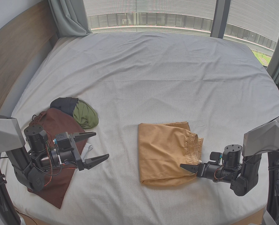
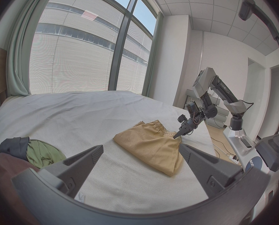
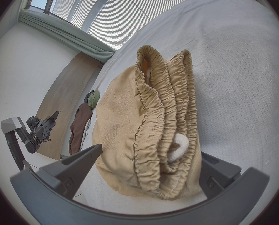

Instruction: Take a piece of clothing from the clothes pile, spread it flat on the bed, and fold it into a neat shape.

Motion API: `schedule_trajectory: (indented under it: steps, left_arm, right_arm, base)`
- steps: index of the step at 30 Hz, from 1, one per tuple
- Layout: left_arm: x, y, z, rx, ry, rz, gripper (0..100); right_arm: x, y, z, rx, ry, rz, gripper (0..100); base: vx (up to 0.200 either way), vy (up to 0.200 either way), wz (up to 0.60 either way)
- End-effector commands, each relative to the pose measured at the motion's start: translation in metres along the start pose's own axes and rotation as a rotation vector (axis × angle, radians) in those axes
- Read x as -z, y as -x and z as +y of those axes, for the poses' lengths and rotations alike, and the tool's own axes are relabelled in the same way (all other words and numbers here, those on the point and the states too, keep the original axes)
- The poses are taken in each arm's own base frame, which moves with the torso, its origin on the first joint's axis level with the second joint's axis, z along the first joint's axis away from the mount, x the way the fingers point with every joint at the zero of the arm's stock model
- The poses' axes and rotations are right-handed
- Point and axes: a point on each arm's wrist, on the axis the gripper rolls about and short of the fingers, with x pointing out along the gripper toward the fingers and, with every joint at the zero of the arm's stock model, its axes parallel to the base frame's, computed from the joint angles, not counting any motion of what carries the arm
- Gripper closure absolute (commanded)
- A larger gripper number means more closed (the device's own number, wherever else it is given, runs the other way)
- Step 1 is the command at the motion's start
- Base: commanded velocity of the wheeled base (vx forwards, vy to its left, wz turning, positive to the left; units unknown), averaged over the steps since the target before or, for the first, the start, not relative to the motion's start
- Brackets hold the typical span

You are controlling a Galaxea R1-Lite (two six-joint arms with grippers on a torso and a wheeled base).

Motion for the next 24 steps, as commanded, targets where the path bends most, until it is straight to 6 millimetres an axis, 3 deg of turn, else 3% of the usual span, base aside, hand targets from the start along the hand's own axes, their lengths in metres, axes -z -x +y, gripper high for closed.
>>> schedule_trajectory:
  steps: [1, 2, 3, 24]
  left_arm:
    - [0.0005, 0.0001, -0.0002, 0.001, 0.001, 0.001, 0]
    - [0.0005, 0.0001, -0.0002, 0.001, 0.001, 0.001, 0]
    - [0.001, 0.0004, -0.0007, 0.001, 0.004, 0.003, 0]
    - [0.0012, 0.003, 0.0004, -0.005, -0.003, 0.008, 0]
  right_arm:
    - [0.0002, 0.0002, 0.0002, -0.001, 0.001, 0.001, 0]
    - [0.0002, 0.0002, 0.0002, -0.001, 0.001, 0.001, 0]
    - [0.0004, 0.0004, 0.0002, -0.001, 0.001, 0.001, 100]
    - [0.0, -0.0004, 0.0083, -0.027, 0.014, 0.003, 100]
  base:
    - [0.0, 0.0, 0.0]
    - [0.0, 0.0, 0.0]
    - [0.0, 0.0, 0.0]
    - [0.0, 0.0, 0.0]
